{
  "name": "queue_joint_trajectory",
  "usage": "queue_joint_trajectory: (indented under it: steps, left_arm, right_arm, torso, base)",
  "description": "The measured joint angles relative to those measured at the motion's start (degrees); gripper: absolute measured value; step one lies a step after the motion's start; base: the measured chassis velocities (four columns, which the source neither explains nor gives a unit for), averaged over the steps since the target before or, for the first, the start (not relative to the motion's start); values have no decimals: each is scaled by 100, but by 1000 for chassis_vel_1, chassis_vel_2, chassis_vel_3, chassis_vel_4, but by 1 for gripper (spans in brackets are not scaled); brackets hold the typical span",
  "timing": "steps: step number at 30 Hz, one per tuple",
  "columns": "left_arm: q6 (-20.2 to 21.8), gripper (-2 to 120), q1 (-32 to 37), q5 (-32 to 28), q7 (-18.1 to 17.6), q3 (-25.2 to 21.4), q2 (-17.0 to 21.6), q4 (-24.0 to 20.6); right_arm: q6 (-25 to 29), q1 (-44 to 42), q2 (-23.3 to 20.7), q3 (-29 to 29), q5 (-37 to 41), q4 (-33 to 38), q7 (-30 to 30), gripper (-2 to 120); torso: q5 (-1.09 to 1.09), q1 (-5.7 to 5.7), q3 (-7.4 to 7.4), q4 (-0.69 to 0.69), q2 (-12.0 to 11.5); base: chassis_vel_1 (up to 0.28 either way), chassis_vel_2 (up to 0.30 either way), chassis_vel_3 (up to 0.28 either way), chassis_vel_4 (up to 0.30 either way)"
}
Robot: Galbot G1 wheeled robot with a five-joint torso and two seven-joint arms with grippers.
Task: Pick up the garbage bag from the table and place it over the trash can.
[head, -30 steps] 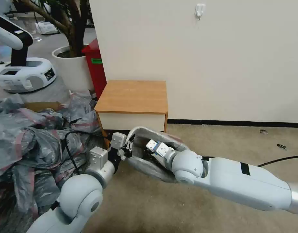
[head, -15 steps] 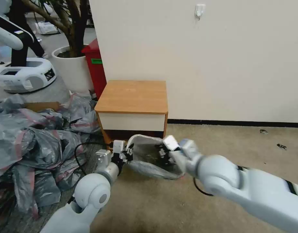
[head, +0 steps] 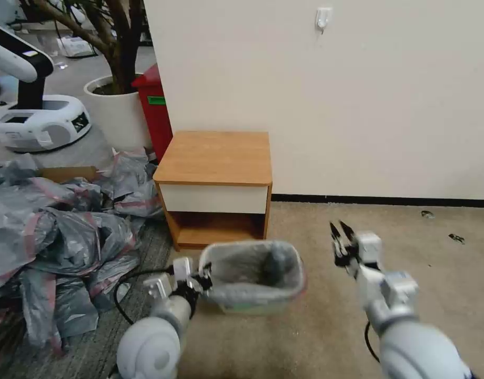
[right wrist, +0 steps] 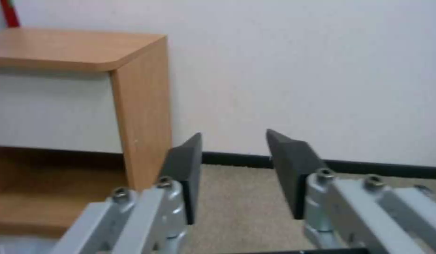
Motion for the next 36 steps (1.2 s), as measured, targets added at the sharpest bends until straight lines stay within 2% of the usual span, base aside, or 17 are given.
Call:
queue_joint_trajectory:
  steps: [2,6,7,12,15,16,17,18,19,22,23,27,28,31,32,34,36]
  left_arm:
    - [-26,5,64,76,0,52,-18,23]
    - [-70,5,257,259,38,306,-53,137]
    - [-70,5,257,259,38,306,-53,137]
    - [-5,9,183,472,249,409,-49,316]
    - [38,21,105,533,354,403,-23,446]
    - [38,21,105,533,354,403,-23,446]
    - [42,29,70,551,381,408,-1,499]
    - [60,39,68,599,385,408,31,511]
    - [60,39,68,599,385,408,31,511]
    - [93,55,155,699,423,338,141,461]
    - [93,55,155,699,423,338,141,461]
    - [93,72,213,851,649,109,235,278]
    - [93,72,213,851,649,109,235,278]
    - [-3,86,297,1262,1215,-295,317,82]
    - [-3,86,297,1262,1215,-295,317,82]
    - [-512,94,449,1909,1900,-717,328,-14]
    - [-791,99,510,2219,2146,-916,335,-46]
  right_arm:
    - [75,-69,124,19,-84,-16,-9,43]
    - [318,-397,712,246,-238,-32,-94,63]
    - [318,-397,712,246,-238,-32,-94,63]
    - [380,-461,859,440,-228,-50,-102,82]
    - [377,-460,870,602,-143,-65,-101,96]
    - [377,-460,870,602,-143,-65,-101,96]
    - [373,-457,868,663,-87,-71,-100,99]
    - [364,-448,867,684,-58,-70,-100,100]
    - [364,-448,867,684,-58,-70,-100,100]
    - [333,-423,872,644,-44,-38,-96,100]
    - [333,-423,872,644,-44,-38,-96,100]
    - [316,-389,886,539,-39,-22,-94,100]
    - [316,-389,886,539,-39,-22,-94,100]
    - [321,-376,912,456,-34,-22,-121,100]
    - [321,-376,912,456,-34,-22,-121,100]
    - [374,-416,953,447,-10,-19,-308,100]
    - [394,-458,979,459,10,-13,-465,100]
  torso:
    - [1,0,0,1,0]
    - [0,0,0,1,0]
    - [0,0,0,1,0]
    - [0,0,0,1,0]
    - [2,0,1,1,0]
    - [2,0,1,1,0]
    - [1,0,1,1,0]
    - [1,0,1,0,0]
    - [1,0,1,0,0]
    - [1,0,1,0,-1]
    - [1,0,1,0,-1]
    - [1,0,1,0,-1]
    - [1,0,1,0,-1]
    - [0,0,1,0,-1]
    - [0,0,1,0,-1]
    - [0,0,1,1,-1]
    - [2,0,1,1,-1]
  base:
    - [0,0,0,0]
    - [0,0,0,0]
    - [0,0,0,0]
    - [0,0,0,0]
    - [0,0,0,0]
    - [0,0,0,0]
    - [0,0,0,0]
    - [0,0,0,0]
    - [0,0,0,0]
    - [0,0,0,0]
    - [0,0,0,0]
    - [0,0,0,0]
    - [0,0,0,0]
    - [0,0,0,0]
    - [0,0,0,0]
    - [0,0,0,0]
    - [0,0,0,0]
